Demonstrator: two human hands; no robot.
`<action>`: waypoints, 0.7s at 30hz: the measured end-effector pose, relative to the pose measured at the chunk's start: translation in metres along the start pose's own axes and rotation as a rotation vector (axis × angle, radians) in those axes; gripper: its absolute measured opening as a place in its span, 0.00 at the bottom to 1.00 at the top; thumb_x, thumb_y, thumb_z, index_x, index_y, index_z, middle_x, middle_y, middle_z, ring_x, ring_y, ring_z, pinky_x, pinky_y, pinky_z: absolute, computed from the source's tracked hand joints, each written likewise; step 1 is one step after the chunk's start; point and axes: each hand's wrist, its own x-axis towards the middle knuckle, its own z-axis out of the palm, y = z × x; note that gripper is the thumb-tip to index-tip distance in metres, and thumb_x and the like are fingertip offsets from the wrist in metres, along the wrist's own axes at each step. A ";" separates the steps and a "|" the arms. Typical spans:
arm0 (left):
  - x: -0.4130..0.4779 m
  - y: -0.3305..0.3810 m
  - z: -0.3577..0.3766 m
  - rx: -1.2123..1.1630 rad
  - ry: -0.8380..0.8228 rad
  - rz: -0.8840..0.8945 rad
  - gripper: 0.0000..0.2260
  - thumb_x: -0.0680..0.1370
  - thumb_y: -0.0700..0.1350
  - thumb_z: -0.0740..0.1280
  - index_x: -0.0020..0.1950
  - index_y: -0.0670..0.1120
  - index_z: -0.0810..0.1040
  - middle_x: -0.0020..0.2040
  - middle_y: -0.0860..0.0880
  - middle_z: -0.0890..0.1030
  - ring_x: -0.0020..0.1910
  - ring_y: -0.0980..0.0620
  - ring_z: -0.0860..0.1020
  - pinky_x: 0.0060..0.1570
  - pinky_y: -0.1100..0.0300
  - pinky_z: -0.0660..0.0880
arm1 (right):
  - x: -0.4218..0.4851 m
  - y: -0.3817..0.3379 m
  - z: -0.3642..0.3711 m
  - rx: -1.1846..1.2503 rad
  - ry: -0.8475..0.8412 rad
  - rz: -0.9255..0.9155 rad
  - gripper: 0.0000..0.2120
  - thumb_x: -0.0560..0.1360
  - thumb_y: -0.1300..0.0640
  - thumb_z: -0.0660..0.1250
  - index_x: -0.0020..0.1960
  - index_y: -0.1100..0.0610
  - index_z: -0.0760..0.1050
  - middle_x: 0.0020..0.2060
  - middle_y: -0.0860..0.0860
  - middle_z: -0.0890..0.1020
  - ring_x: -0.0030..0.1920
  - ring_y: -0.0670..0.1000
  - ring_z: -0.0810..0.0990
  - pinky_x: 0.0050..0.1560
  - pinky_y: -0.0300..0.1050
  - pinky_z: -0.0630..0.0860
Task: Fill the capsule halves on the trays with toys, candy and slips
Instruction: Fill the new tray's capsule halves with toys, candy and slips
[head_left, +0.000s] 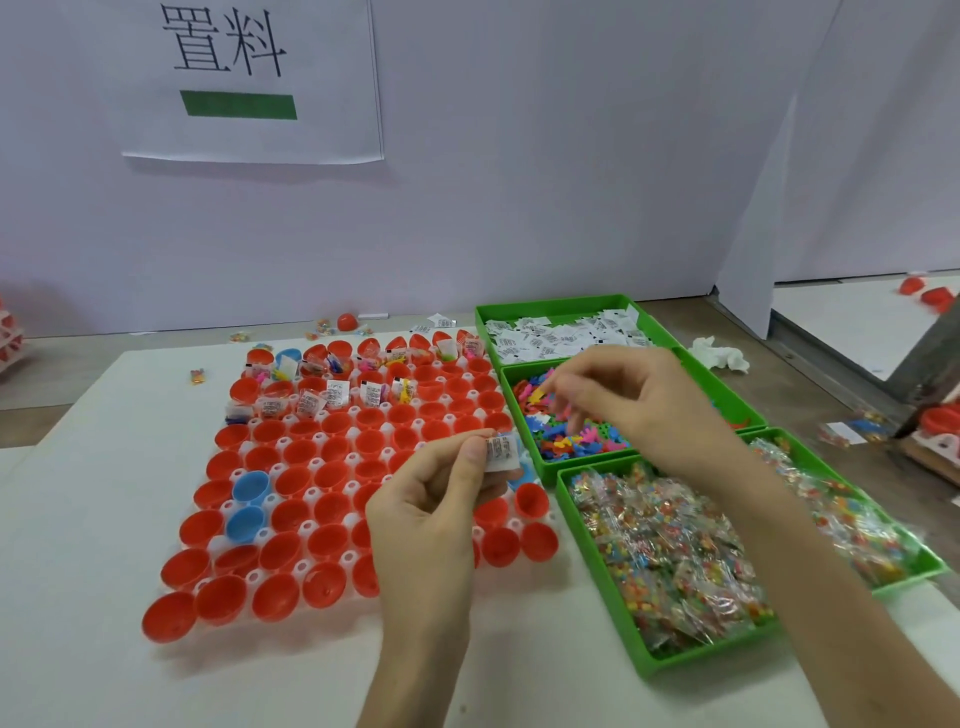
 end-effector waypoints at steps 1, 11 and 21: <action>0.000 0.000 0.000 -0.007 0.006 -0.011 0.06 0.73 0.48 0.70 0.46 0.52 0.87 0.41 0.47 0.87 0.41 0.48 0.86 0.40 0.65 0.80 | 0.002 0.007 -0.006 -0.095 0.095 0.042 0.04 0.78 0.54 0.69 0.47 0.48 0.83 0.38 0.46 0.85 0.37 0.45 0.84 0.43 0.42 0.82; -0.004 0.002 0.005 -0.009 0.009 -0.028 0.05 0.73 0.45 0.70 0.42 0.51 0.87 0.38 0.46 0.86 0.35 0.49 0.85 0.35 0.66 0.80 | 0.007 0.048 -0.005 -0.534 -0.071 0.322 0.05 0.76 0.55 0.72 0.47 0.44 0.81 0.43 0.44 0.81 0.42 0.42 0.78 0.38 0.35 0.70; -0.004 0.004 0.005 -0.016 0.040 -0.091 0.06 0.72 0.47 0.71 0.44 0.49 0.87 0.38 0.46 0.86 0.35 0.50 0.85 0.35 0.66 0.79 | 0.008 0.042 -0.008 -0.418 0.190 0.195 0.07 0.75 0.59 0.74 0.45 0.46 0.84 0.37 0.42 0.84 0.38 0.42 0.82 0.41 0.37 0.79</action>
